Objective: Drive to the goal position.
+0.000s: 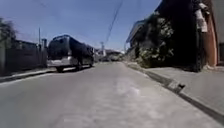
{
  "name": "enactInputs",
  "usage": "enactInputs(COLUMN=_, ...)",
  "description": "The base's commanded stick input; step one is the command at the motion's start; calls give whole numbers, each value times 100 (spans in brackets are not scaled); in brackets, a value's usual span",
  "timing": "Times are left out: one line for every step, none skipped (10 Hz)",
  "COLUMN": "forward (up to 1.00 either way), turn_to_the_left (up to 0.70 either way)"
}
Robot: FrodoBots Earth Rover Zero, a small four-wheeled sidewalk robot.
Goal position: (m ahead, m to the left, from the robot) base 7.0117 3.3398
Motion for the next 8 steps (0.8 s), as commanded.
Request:
enactInputs(forward=100, turn_to_the_left=2)
enactInputs(forward=100, turn_to_the_left=2)
enactInputs(forward=100, turn_to_the_left=2)
enactInputs(forward=100, turn_to_the_left=2)
enactInputs(forward=100, turn_to_the_left=2)
enactInputs(forward=100, turn_to_the_left=2)
enactInputs(forward=100, turn_to_the_left=2)
enactInputs(forward=100, turn_to_the_left=-28)
